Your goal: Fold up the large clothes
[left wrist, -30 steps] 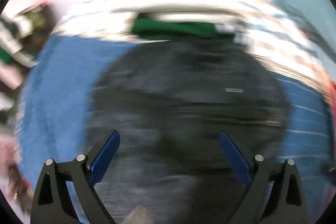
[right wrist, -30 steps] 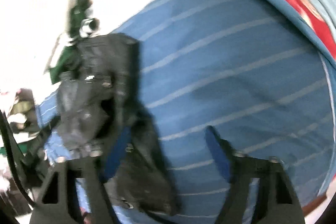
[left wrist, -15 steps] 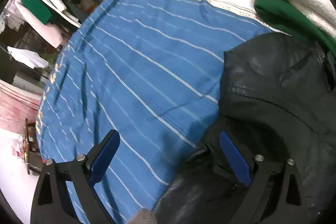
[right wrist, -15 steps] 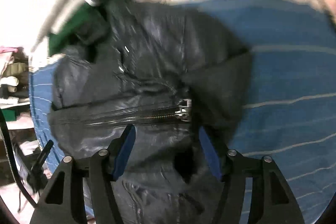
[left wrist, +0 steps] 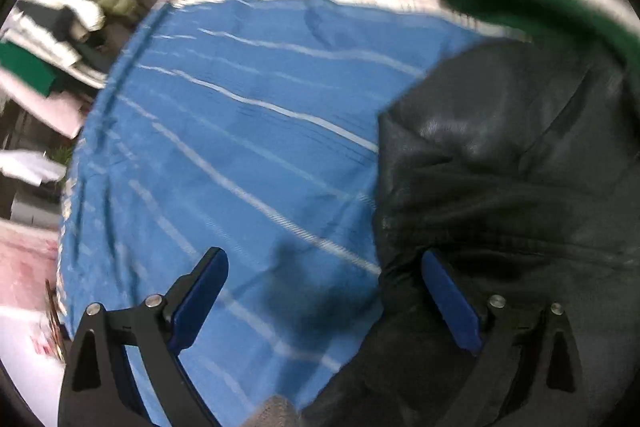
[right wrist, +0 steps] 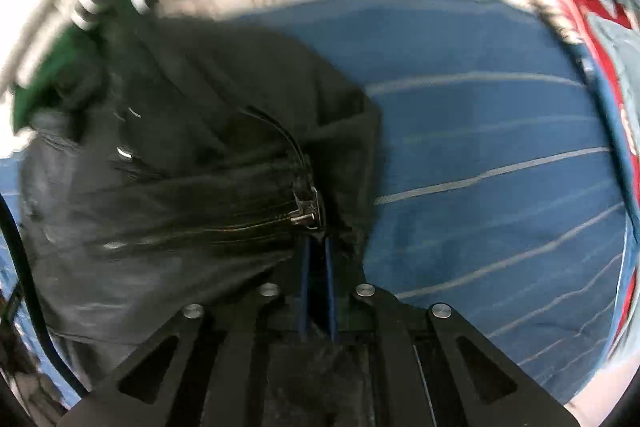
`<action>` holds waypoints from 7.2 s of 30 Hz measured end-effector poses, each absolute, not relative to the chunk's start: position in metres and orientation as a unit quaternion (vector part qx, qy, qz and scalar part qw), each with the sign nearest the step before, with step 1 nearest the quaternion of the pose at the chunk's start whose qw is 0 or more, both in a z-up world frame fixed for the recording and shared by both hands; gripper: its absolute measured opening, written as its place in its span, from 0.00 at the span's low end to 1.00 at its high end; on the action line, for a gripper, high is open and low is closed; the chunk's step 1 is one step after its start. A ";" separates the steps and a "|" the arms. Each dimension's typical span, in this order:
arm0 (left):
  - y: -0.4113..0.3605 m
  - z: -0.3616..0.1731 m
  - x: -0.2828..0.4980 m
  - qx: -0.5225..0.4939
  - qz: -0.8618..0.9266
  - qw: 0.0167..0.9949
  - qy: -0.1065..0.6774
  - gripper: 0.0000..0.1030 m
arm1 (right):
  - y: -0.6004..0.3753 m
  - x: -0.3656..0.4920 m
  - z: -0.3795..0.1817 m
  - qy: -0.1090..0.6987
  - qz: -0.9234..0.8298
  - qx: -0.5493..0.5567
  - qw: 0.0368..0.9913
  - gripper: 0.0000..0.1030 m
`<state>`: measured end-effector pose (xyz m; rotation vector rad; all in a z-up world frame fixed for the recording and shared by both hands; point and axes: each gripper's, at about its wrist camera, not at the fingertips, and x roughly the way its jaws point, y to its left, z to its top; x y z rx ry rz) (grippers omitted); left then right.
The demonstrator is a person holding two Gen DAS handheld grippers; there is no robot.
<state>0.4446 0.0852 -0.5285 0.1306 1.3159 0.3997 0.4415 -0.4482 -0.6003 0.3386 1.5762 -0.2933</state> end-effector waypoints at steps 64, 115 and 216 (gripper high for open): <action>-0.317 -0.532 0.200 0.295 0.295 0.694 0.587 1.00 | -0.668 0.299 -0.580 0.750 -0.024 0.137 0.646 0.77; -0.102 -0.418 0.235 -0.035 0.123 0.773 0.622 0.17 | -0.451 0.452 -0.494 0.639 0.203 0.363 0.647 0.20; 0.161 -0.489 0.253 -0.188 0.217 0.772 0.567 0.93 | -0.380 0.400 -0.517 0.717 0.135 0.108 0.675 0.35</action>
